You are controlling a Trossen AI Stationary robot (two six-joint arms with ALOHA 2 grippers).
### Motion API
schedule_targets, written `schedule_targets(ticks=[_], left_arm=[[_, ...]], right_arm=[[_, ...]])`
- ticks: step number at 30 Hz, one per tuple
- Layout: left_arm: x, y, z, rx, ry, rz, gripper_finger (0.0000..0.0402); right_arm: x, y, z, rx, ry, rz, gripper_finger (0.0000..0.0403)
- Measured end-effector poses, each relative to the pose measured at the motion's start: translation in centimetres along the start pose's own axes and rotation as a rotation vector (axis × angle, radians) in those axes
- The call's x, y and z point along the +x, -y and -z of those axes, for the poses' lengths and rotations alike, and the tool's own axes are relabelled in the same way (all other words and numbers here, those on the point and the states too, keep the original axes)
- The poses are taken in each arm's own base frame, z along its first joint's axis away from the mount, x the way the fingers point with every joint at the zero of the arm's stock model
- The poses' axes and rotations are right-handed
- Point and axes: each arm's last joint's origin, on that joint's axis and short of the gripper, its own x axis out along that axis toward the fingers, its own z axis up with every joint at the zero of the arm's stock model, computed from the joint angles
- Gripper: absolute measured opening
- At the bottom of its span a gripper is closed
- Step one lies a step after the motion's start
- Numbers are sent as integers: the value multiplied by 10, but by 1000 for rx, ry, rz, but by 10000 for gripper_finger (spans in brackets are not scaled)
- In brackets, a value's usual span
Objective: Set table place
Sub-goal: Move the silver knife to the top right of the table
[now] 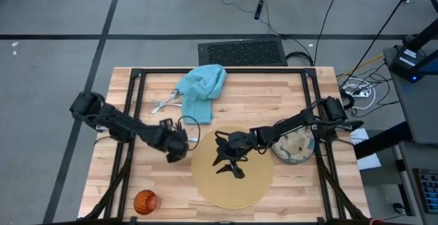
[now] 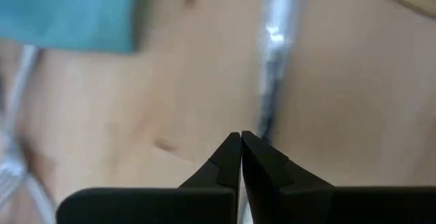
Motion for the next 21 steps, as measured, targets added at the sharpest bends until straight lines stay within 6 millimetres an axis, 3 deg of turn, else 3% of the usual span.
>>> schedule_targets(ticks=[4,9,16,21], left_arm=[[4,-11,-7,8,-3,-3,1],[4,-10,-8,10,-72,181,0],[-14,-13,-6,4,-9,248,2],[-22,-18,-5,-9,29,265,39]], right_arm=[[1,-2,0,-1,-5,-4,155],[2,-6,1,-4,-9,-15,155],[3,-9,1,-14,-10,-21,155],[3,-9,1,-20,-10,-20,155]])
